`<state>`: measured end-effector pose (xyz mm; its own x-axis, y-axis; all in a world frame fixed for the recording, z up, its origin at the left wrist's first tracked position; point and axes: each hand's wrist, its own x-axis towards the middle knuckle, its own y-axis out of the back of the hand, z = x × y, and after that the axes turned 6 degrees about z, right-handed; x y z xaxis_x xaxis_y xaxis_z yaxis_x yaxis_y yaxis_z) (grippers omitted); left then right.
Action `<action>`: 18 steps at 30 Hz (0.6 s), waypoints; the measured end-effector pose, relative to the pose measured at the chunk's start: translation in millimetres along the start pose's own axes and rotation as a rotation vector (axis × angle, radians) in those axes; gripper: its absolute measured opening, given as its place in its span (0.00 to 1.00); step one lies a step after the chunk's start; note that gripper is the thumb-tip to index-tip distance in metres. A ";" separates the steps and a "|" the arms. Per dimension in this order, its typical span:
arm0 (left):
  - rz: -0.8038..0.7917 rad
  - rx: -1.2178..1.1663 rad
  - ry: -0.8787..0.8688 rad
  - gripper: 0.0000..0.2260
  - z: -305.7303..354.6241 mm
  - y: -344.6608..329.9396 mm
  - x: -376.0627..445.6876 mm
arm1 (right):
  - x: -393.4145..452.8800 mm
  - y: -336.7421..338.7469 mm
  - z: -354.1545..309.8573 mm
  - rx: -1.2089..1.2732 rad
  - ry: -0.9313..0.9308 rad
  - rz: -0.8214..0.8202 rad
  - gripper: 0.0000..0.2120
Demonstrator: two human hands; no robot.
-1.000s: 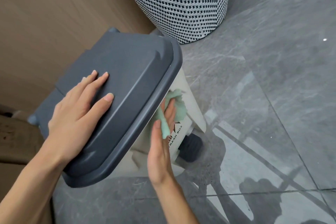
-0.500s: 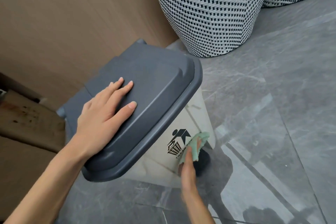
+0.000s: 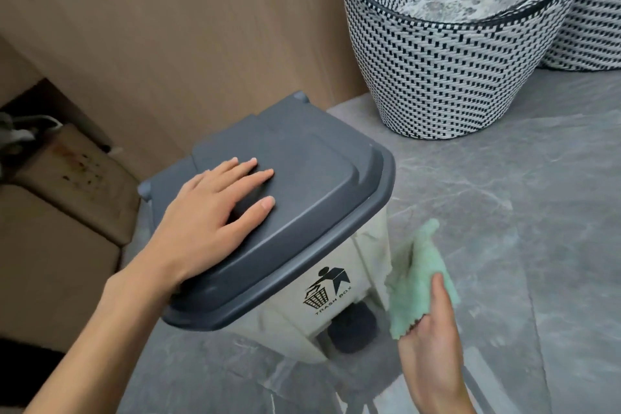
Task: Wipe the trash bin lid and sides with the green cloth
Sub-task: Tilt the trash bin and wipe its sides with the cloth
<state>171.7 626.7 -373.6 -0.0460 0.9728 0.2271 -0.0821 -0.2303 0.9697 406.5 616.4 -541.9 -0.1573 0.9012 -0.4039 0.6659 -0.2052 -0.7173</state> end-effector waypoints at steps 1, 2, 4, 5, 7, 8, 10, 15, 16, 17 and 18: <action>0.039 0.003 0.009 0.29 6.2 2.4 4.6 | 1.6 -1.8 -14.8 -0.001 0.009 0.004 0.27; 0.069 -0.015 0.033 0.28 13.3 4.5 10.2 | 6.2 -1.7 -26.0 -0.007 0.026 0.004 0.28; 0.092 -0.071 0.110 0.26 31.0 5.7 26.0 | 16.9 -4.1 -47.5 -0.057 0.047 -0.004 0.27; 0.098 -0.088 0.147 0.26 42.1 3.3 35.8 | 21.7 -7.1 -57.5 -0.106 0.054 0.000 0.24; 0.107 -0.069 0.209 0.29 67.6 -6.8 55.5 | 28.8 -15.8 -76.4 -0.197 0.046 -0.010 0.21; 0.074 -0.045 0.232 0.29 80.6 -14.5 64.0 | 29.5 -20.9 -85.0 -0.222 0.022 -0.002 0.24; -0.038 -0.030 0.289 0.28 100.2 -30.9 77.2 | 27.8 -31.7 -102.5 -0.246 -0.042 0.066 0.35; -0.143 -0.015 0.527 0.27 111.8 -38.4 92.8 | 16.8 -66.0 -160.3 -0.177 -0.284 0.192 0.45; -0.159 0.000 0.540 0.27 112.9 -34.7 94.0 | 17.5 -72.8 -172.1 -0.151 -0.329 0.210 0.42; -0.176 0.011 0.544 0.27 114.4 -31.5 95.0 | 18.7 -80.4 -184.6 -0.117 -0.361 0.213 0.39; -0.195 0.019 0.543 0.27 116.2 -29.5 96.3 | 21.7 -85.8 -195.9 -0.078 -0.379 0.220 0.36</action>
<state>285.4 730.2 -369.8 -0.5364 0.8434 -0.0299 -0.1226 -0.0428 0.9915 488.8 728.4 -377.9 -0.2525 0.6326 -0.7322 0.7644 -0.3335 -0.5518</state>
